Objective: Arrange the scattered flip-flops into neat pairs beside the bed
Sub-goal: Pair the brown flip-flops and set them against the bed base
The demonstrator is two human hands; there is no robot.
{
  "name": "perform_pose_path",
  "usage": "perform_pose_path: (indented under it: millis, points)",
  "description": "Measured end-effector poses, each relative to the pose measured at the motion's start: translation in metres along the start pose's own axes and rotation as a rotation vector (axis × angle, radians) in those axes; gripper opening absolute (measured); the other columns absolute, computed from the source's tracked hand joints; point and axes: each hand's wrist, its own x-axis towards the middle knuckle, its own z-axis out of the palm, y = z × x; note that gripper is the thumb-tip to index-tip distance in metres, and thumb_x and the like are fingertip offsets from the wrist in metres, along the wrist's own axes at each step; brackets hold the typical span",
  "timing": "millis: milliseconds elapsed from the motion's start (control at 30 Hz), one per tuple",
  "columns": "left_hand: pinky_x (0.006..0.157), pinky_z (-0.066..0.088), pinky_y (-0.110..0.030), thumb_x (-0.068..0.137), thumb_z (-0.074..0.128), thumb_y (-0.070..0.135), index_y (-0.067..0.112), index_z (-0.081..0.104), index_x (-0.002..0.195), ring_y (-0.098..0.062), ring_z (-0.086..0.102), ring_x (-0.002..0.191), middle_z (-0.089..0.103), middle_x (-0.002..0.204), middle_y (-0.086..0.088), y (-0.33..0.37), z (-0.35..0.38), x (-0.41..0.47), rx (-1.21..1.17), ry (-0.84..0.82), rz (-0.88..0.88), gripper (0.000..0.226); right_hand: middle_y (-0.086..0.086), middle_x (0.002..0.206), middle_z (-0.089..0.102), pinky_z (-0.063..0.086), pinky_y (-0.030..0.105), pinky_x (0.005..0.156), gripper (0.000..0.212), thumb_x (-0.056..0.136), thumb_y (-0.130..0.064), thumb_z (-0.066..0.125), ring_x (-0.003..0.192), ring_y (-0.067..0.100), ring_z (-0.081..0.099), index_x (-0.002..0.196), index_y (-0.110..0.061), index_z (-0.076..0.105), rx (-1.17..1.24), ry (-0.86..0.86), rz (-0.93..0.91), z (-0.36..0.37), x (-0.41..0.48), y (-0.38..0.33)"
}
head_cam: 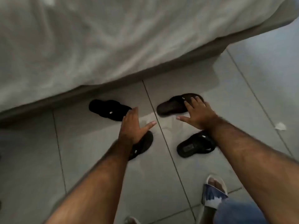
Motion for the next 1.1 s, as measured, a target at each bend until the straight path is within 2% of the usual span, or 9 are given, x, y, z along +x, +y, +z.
perform_pose_path:
  millis: [100, 233, 433, 567, 733, 867, 933, 1000, 1100]
  points:
    - [0.126, 0.018, -0.050, 0.081, 0.041, 0.083, 0.014, 0.016, 0.157, -0.030, 0.016, 0.154, 0.019, 0.166, -0.012, -0.043, 0.057, 0.007, 0.113, 0.075, -0.138, 0.107, 0.016, 0.169, 0.005, 0.008, 0.056, 0.125, 0.101, 0.084, -0.085, 0.030, 0.157, 0.033, 0.000, 0.161, -0.022, 0.013, -0.020, -0.035, 0.077, 0.037, 0.044, 0.011]
    - [0.125, 0.017, -0.056, 0.086, 0.030, 0.081, 0.013, 0.009, 0.159, -0.032, 0.008, 0.155, 0.010, 0.168, -0.015, -0.086, 0.128, 0.000, 0.208, 0.078, -0.293, 0.102, 0.017, 0.169, -0.003, 0.004, 0.058, 0.124, 0.103, 0.083, -0.086, 0.032, 0.157, 0.033, -0.004, 0.161, -0.023, 0.008, -0.060, -0.056, 0.139, 0.080, 0.088, 0.015]
    - [0.123, 0.011, -0.063, 0.078, -0.001, 0.082, 0.016, 0.000, 0.159, -0.037, 0.001, 0.155, 0.002, 0.168, -0.018, -0.099, 0.174, 0.007, 0.342, 0.068, -0.234, 0.105, 0.015, 0.167, -0.019, 0.007, 0.055, 0.125, 0.110, 0.076, -0.091, 0.032, 0.156, 0.034, -0.011, 0.161, -0.025, 0.010, -0.031, -0.072, 0.164, 0.126, 0.107, 0.014]
    - [0.123, 0.010, -0.063, 0.081, 0.011, 0.086, 0.016, 0.001, 0.159, -0.040, 0.002, 0.155, 0.003, 0.168, -0.020, -0.086, 0.193, 0.041, 0.321, 0.078, -0.134, 0.105, 0.013, 0.168, -0.017, 0.013, 0.054, 0.124, 0.103, 0.081, -0.087, 0.031, 0.156, 0.034, -0.011, 0.161, -0.027, 0.009, -0.012, 0.012, 0.163, 0.145, 0.111, 0.018]
    - [0.124, 0.001, -0.059, 0.077, 0.020, 0.087, 0.019, -0.007, 0.158, -0.038, -0.005, 0.155, -0.004, 0.168, -0.019, -0.026, 0.217, 0.096, 0.300, 0.051, 0.047, 0.109, 0.013, 0.169, 0.007, 0.025, 0.053, 0.120, 0.069, 0.098, -0.060, 0.034, 0.155, 0.034, 0.007, 0.159, -0.031, 0.020, 0.020, 0.084, 0.112, 0.144, 0.116, 0.034]
    - [0.126, -0.001, -0.055, 0.078, 0.037, 0.086, 0.019, -0.009, 0.158, -0.034, -0.008, 0.155, -0.008, 0.167, -0.021, 0.017, 0.217, 0.118, 0.229, 0.027, 0.113, 0.114, 0.015, 0.166, 0.018, 0.029, 0.051, 0.119, 0.062, 0.098, -0.044, 0.045, 0.150, 0.037, 0.018, 0.157, -0.034, 0.031, 0.034, 0.045, 0.104, 0.125, 0.124, 0.047]
    - [0.127, 0.003, -0.052, 0.079, 0.038, 0.085, 0.015, -0.002, 0.159, -0.031, -0.003, 0.156, -0.002, 0.168, -0.017, 0.024, 0.210, 0.107, 0.184, 0.104, 0.112, 0.114, 0.014, 0.164, 0.020, 0.031, 0.050, 0.119, 0.070, 0.091, -0.037, 0.055, 0.148, 0.037, 0.021, 0.156, -0.035, 0.031, 0.043, -0.022, 0.099, 0.113, 0.125, 0.052]
    - [0.127, 0.009, -0.051, 0.082, 0.042, 0.081, 0.011, 0.014, 0.157, -0.032, 0.005, 0.156, 0.007, 0.168, -0.018, 0.024, 0.204, 0.081, 0.091, 0.233, 0.091, 0.107, 0.014, 0.160, 0.027, 0.036, 0.049, 0.116, 0.081, 0.085, -0.026, 0.061, 0.144, 0.038, 0.028, 0.158, -0.033, 0.028, 0.030, -0.052, 0.084, 0.103, 0.124, 0.054]
    - [0.124, 0.021, -0.052, 0.087, 0.053, 0.069, 0.011, 0.038, 0.142, -0.033, 0.023, 0.151, 0.023, 0.162, -0.017, 0.017, 0.210, 0.037, 0.050, 0.415, -0.067, 0.081, 0.013, 0.149, 0.042, 0.047, 0.049, 0.104, 0.085, 0.084, -0.013, 0.061, 0.134, 0.037, 0.040, 0.159, -0.027, 0.024, -0.004, -0.012, 0.062, 0.098, 0.122, 0.052]
